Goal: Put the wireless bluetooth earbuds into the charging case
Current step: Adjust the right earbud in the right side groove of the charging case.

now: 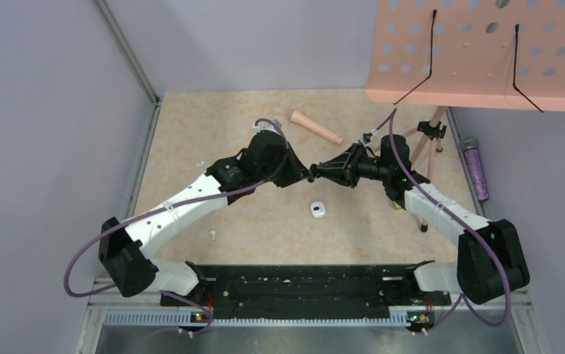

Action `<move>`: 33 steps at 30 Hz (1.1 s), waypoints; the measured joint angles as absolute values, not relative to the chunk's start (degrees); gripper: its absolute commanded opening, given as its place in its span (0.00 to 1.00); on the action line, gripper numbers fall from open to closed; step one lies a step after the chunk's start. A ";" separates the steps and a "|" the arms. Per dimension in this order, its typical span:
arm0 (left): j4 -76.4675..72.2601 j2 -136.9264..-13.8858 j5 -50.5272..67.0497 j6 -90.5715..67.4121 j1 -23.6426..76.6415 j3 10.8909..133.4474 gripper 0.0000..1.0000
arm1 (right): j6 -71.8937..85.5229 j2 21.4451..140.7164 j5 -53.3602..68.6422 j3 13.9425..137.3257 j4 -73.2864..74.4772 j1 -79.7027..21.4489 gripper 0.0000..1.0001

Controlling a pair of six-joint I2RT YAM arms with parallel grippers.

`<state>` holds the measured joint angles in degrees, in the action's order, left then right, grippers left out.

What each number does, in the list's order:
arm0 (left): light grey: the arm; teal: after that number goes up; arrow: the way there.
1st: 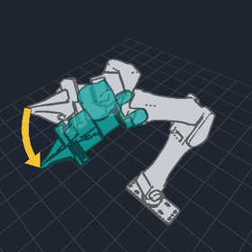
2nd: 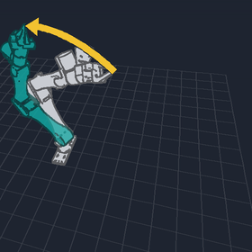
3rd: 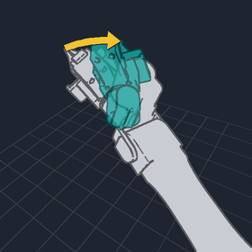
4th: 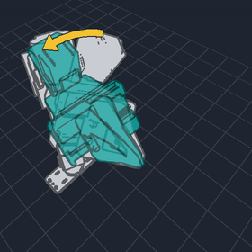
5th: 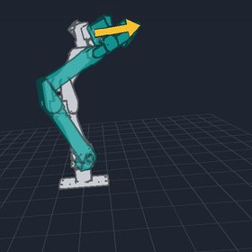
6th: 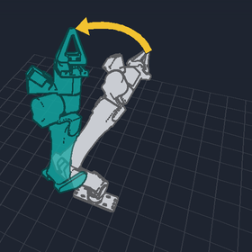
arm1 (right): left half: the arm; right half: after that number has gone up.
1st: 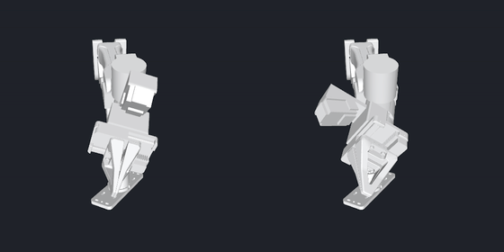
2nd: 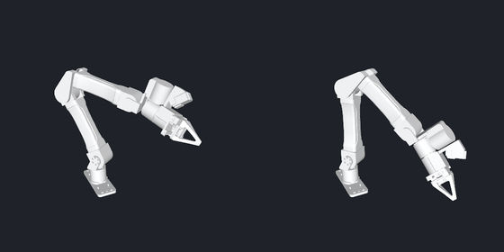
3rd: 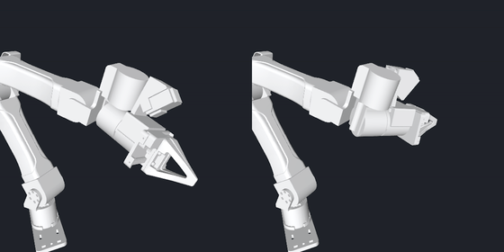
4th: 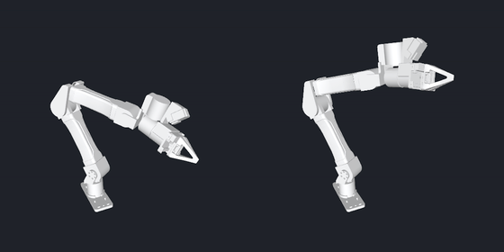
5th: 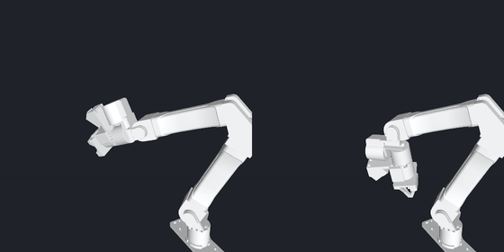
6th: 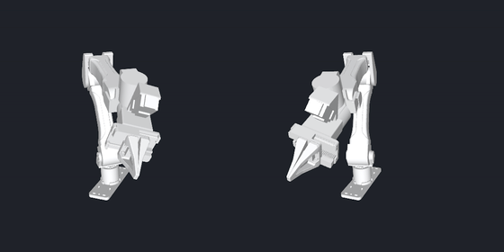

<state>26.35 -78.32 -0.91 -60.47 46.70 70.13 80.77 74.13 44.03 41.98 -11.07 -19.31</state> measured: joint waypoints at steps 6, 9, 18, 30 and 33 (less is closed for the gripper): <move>27.59 -79.31 -0.47 -58.67 46.70 71.92 0.21 | 80.40 74.13 44.03 41.98 -10.98 -19.31 0.00; 28.42 -79.90 -0.08 -57.84 46.70 72.71 0.21 | 79.70 74.13 44.14 41.98 -10.68 -19.31 0.00; 31.05 -81.06 0.43 -55.18 46.89 74.54 0.26 | 78.00 74.08 44.99 41.98 -9.41 -19.20 0.00; 31.73 -81.14 0.32 -54.22 46.89 74.81 0.29 | 76.23 72.75 45.60 41.98 -7.44 -19.20 0.00; 31.64 -81.14 -0.34 -53.78 46.89 74.81 0.34 | 76.01 72.07 46.72 41.98 -6.85 -19.20 0.00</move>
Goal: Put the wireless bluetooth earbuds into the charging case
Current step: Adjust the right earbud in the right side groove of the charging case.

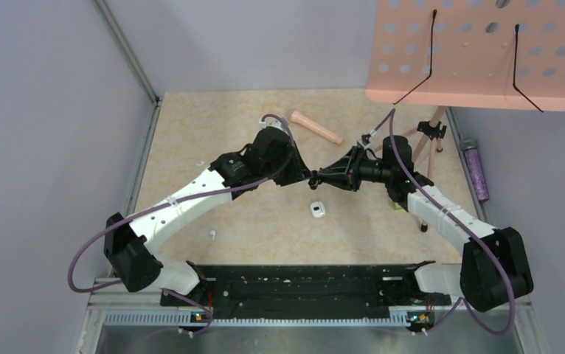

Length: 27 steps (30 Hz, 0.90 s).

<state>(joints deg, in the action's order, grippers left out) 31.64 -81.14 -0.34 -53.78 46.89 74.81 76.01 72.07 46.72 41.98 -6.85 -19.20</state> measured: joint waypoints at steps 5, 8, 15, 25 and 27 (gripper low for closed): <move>29.91 -80.88 -1.23 -52.29 46.87 74.52 0.41 | 75.81 70.72 48.16 41.98 -6.57 -19.20 0.00; 29.12 -80.34 -1.21 -50.70 46.89 74.50 0.46 | 75.55 70.67 48.34 41.98 -6.50 -19.20 0.00; 27.83 -78.24 -2.37 -46.13 46.89 74.50 0.61 | 75.44 70.67 48.80 41.98 -6.39 -19.20 0.00; 20.84 -69.36 -5.93 -37.65 46.87 69.84 0.73 | 75.44 70.67 48.99 41.98 -6.37 -19.20 0.00; 17.67 -66.26 -6.07 -35.29 46.87 65.71 0.71 | 75.44 70.67 49.12 41.98 -6.37 -19.20 0.00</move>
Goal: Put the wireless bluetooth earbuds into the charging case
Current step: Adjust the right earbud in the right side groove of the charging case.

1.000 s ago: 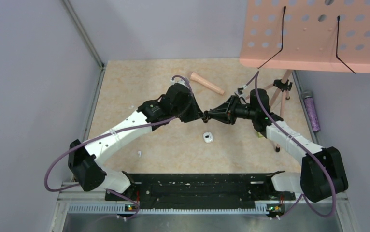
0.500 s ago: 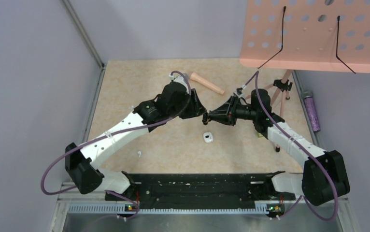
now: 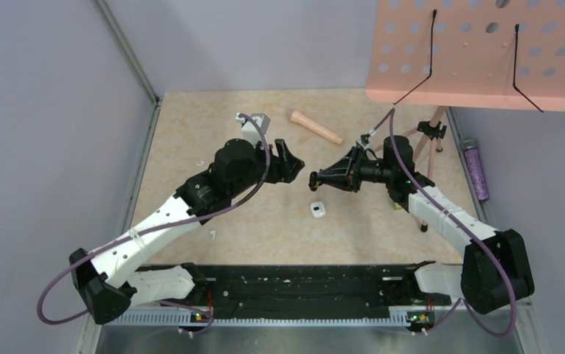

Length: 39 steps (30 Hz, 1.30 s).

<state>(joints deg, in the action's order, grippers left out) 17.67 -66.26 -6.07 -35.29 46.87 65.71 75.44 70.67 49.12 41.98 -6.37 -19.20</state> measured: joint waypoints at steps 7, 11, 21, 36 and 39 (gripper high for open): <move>13.45 -61.95 0.71 -21.50 46.81 59.00 0.83 | 75.48 70.70 50.65 41.98 -6.52 -19.20 0.00; 12.67 -61.32 7.16 -13.89 46.83 57.43 0.84 | 75.50 70.78 51.44 42.04 -7.05 -19.20 0.00; 8.16 -57.54 14.33 -5.21 46.83 51.16 0.78 | 75.59 71.00 51.77 42.11 -7.40 -19.20 0.00; 4.23 -63.83 12.34 -4.78 46.83 51.07 0.78 | 75.64 71.00 51.72 42.11 -7.60 -19.20 0.00; 4.10 -64.82 11.44 -5.08 46.83 51.07 0.78 | 75.64 71.00 51.72 42.11 -7.57 -19.20 0.00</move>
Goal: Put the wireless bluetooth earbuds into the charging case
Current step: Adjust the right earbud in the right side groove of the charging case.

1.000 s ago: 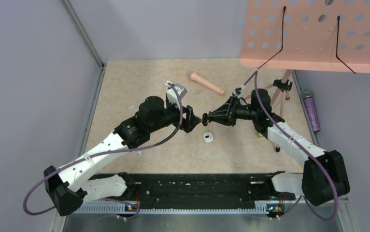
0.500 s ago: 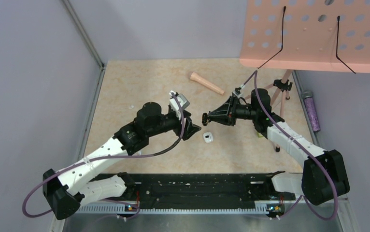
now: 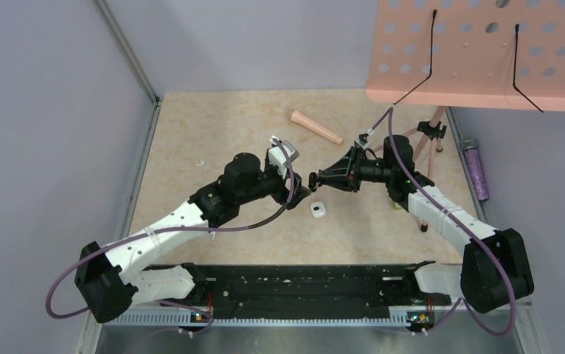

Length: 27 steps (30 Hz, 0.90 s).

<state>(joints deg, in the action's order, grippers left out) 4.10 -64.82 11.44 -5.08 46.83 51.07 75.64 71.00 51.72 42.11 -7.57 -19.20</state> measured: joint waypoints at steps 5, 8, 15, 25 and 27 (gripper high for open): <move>3.57 -65.21 9.13 -5.85 46.83 51.07 0.77 | 75.66 70.98 51.72 42.11 -7.55 -19.20 0.00; 2.90 -65.23 7.79 -6.13 46.83 51.09 0.77 | 75.68 70.96 51.51 42.11 -7.57 -19.20 0.00; 2.50 -65.43 5.58 -6.33 46.89 51.09 0.77 | 76.09 70.89 50.61 42.11 -7.57 -19.20 0.00; 2.55 -66.26 2.87 -6.22 46.96 51.20 0.77 | 76.07 70.87 49.45 42.11 -7.40 -18.96 0.00; 2.57 -66.28 2.00 -6.04 46.94 51.20 0.76 | 76.05 70.87 49.28 42.11 -7.20 -18.94 0.00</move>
<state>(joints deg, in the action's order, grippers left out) 2.57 -66.28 2.00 -6.04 46.94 51.20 76.05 70.87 49.28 42.11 -7.20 -18.94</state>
